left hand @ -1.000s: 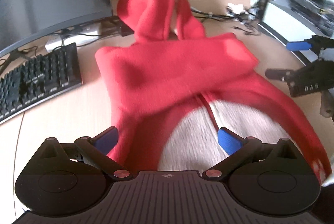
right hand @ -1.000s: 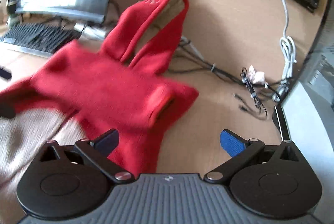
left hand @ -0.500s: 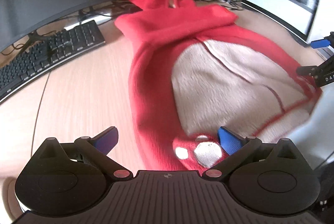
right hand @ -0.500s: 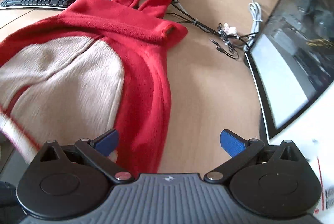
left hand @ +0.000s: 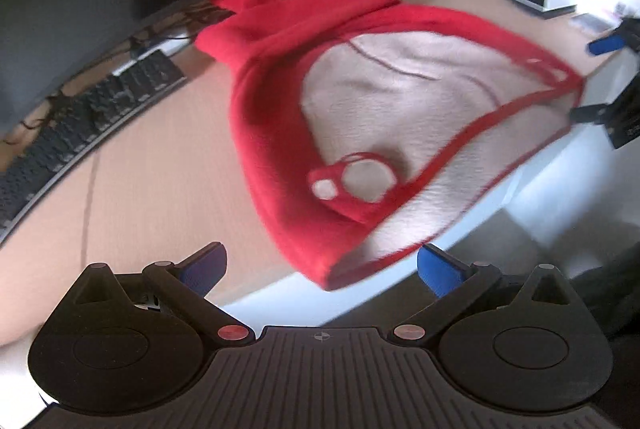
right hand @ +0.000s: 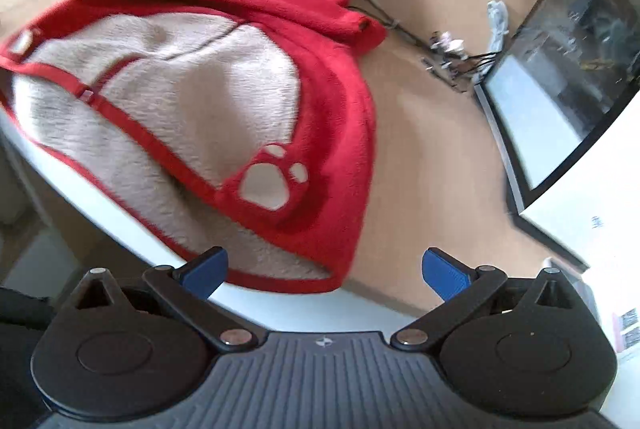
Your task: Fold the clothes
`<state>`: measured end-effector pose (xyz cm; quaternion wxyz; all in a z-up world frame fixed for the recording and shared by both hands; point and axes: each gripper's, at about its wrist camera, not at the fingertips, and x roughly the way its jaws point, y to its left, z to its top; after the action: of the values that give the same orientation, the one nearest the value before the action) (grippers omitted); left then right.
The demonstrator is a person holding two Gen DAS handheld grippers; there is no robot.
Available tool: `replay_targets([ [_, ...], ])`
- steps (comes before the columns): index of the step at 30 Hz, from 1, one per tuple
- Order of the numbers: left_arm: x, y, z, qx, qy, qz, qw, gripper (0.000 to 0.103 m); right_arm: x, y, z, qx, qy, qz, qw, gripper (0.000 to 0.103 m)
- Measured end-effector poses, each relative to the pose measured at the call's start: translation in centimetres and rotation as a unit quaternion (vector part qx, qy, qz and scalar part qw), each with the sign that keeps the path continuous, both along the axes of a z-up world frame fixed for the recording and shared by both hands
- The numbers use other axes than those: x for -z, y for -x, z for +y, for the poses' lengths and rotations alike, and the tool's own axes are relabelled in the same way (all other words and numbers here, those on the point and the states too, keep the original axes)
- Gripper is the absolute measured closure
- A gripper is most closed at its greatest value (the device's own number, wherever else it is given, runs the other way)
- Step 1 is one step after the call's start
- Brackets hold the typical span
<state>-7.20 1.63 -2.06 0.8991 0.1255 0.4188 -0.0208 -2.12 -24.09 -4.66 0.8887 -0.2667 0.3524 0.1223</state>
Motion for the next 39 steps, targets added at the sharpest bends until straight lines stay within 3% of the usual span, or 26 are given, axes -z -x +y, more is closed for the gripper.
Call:
replay_targets([
  [7, -1.7, -1.5, 2.5, -0.063, -0.039, -0.039, 0.9964, 0.0, -1.3, -2.5, -1.9, 0.072, 0.031, -0.061, 0.995, 0.0],
  [11, -3.4, -2.4, 4.8, -0.092, -0.021, -0.05, 0.9943, 0.0, -4.7, -3.3, -4.2, 0.101, -0.03, -0.093, 0.99, 0.0],
  [12, -3.4, -2.7, 4.9, -0.092, -0.019, -0.047, 0.9944, 0.0, -5.1, -3.4, -4.2, 0.103, -0.04, -0.098, 0.989, 0.0],
  [17, -2.1, -2.8, 4.2, -0.06, -0.033, -0.018, 0.9975, 0.0, -2.2, -3.7, -2.9, 0.08, 0.045, -0.063, 0.994, 0.0],
  [19, -1.8, -2.4, 4.3, -0.056, -0.039, -0.015, 0.9976, 0.0, -1.8, -3.4, -3.4, 0.078, 0.046, -0.05, 0.995, 0.0],
  [28, -5.4, -1.6, 5.5, -0.067, -0.025, -0.06, 0.9957, 0.0, -7.9, -2.5, -3.7, 0.067, 0.024, -0.13, 0.989, 0.0],
  [34, -5.7, 0.0, 5.5, -0.056, -0.012, -0.047, 0.9973, 0.0, -7.4, -1.1, -4.9, 0.07, 0.024, -0.087, 0.993, 0.0],
  [39, -6.6, 0.5, 5.6, -0.037, 0.005, -0.048, 0.9981, 0.0, -10.8, -0.2, -7.2, 0.087, -0.05, -0.058, 0.993, 0.0],
])
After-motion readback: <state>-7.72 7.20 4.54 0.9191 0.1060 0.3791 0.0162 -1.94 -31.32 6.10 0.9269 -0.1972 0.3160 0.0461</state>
